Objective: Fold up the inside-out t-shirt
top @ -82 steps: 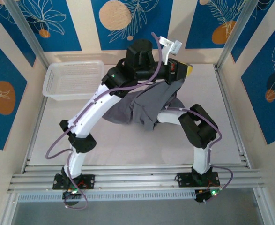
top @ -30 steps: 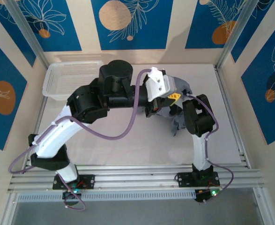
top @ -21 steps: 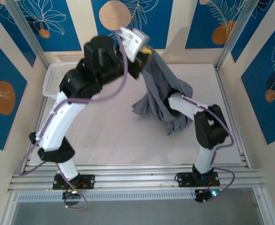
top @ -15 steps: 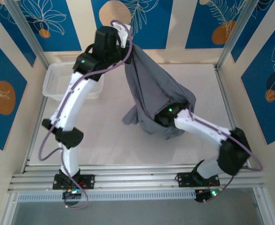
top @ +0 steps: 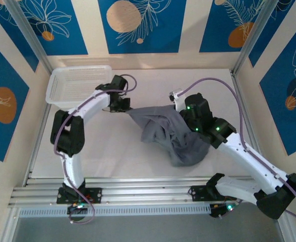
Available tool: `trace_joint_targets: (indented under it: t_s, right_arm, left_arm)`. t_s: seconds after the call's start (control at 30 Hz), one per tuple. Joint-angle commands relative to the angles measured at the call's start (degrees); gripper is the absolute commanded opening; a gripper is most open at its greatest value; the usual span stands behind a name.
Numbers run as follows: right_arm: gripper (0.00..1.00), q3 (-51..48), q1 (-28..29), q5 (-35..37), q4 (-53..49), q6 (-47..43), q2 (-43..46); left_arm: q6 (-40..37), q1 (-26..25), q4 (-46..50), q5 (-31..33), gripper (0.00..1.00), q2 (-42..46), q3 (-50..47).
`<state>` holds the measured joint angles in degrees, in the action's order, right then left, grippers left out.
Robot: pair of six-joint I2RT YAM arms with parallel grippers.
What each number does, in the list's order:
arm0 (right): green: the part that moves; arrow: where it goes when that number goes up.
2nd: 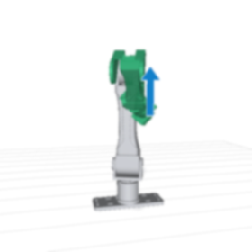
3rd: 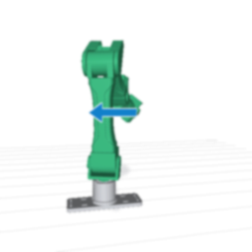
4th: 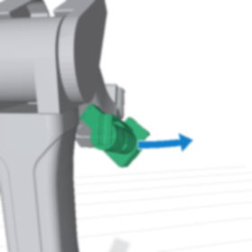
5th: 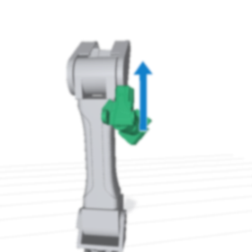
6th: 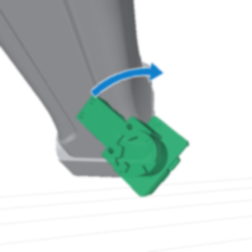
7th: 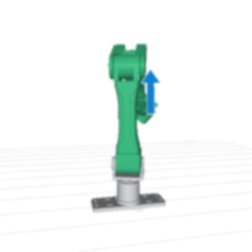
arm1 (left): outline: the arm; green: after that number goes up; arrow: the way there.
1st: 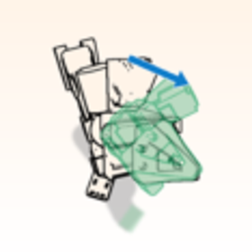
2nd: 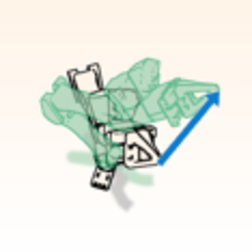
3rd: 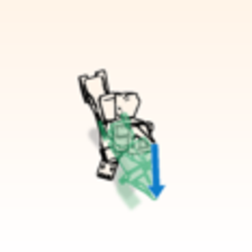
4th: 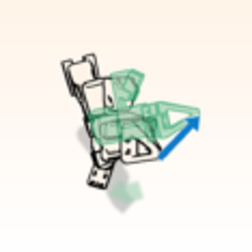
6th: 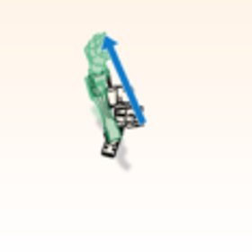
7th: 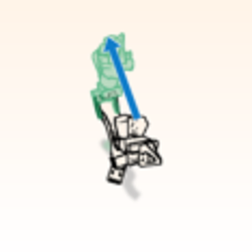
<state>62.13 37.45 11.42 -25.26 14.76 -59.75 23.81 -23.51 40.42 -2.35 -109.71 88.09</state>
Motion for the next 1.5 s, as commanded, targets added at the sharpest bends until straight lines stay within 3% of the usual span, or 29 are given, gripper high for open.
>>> trace_joint_targets:
  t_s: [0.0,0.1,0.2,0.4,0.47,0.53,0.6,0.7,0.77,0.83,0.9,0.93,1.07,1.23,1.33,1.4,1.43,1.47]
  right_arm:
    - [0.00,0.8,-3.5,-0.9,5.5,3.7,3.4]
    - [0.00,-0.2,-4.8,0.7,5.5,6.5,2.3]
    - [0.00,0.7,-4.7,-1.2,4.8,7.2,-0.2]
    - [0.00,3.8,-3.0,3.1,2.5,7.2,-5.1]
    - [0.00,5.3,-3.0,6.6,0.7,9.5,-7.0]
    - [0.00,6.1,-2.4,7.3,0.7,9.8,-8.5]
    - [0.00,5.4,-0.6,7.3,3.3,8.1,-9.1]
    - [0.00,6.6,0.4,7.1,3.5,8.3,-10.7]
    - [0.00,8.3,0.5,7.5,1.7,8.9,-12.1]
    - [0.00,9.1,0.5,8.9,0.5,9.5,-12.7]
    - [0.00,9.2,0.0,11.0,-0.4,10.5,-12.8]
    - [0.00,9.3,-0.5,11.5,-1.0,11.3,-12.8]
    - [0.00,9.5,-4.0,10.6,-2.8,13.7,-12.2]
    - [0.00,10.2,-12.9,5.4,-4.6,17.4,-9.1]
    - [0.00,10.0,-14.0,0.6,-2.8,16.1,-7.9]
    - [0.00,9.6,-12.8,-1.2,-2.1,16.0,-8.7]
    - [0.00,9.3,-11.9,-1.2,-1.5,15.6,-9.1]
    - [0.00,8.7,-10.6,-0.4,-0.7,15.0,-9.6]
  left_arm:
    - [2.4,3.3,-7.8,0.8,0.15,6.1,-5.0]
    - [3.2,3.9,-9.6,-1.3,0.44,12.8,-6.5]
    - [4.2,3.8,-12.3,-6.5,0.64,21.0,-6.0]
    - [10.6,-1.1,-18.2,-26.0,0.77,30.5,-6.0]
    - [11.9,-5.0,-20.1,-30.2,0.78,31.7,-6.7]
    - [11.8,-9.4,-23.0,-32.7,0.93,32.5,-8.1]
    - [11.7,-12.0,-21.6,-32.6,0.99,31.2,-7.3]
    - [13.9,-13.0,-23.5,-34.4,0.97,27.8,-7.8]
    - [14.9,-14.0,-26.5,-38.2,0.86,25.5,-8.2]
    - [14.6,-14.9,-27.2,-39.1,0.61,24.6,-8.6]
    - [13.1,-15.0,-25.3,-36.6,0.17,25.6,-9.8]
    - [11.8,-14.9,-23.3,-34.4,0.01,26.3,-10.0]
    - [8.3,-13.9,-16.4,-25.7,0.00,29.5,-11.8]
    - [7.8,-10.5,-13.2,-18.7,0.00,33.5,-20.1]
    - [8.9,-8.9,-18.9,-23.3,0.00,35.3,-24.8]
    - [11.9,-9.7,-24.0,-30.0,0.00,34.6,-23.0]
    - [12.9,-10.5,-25.0,-31.3,0.10,34.0,-21.2]
    - [13.2,-11.8,-25.0,-30.9,0.27,33.5,-18.5]
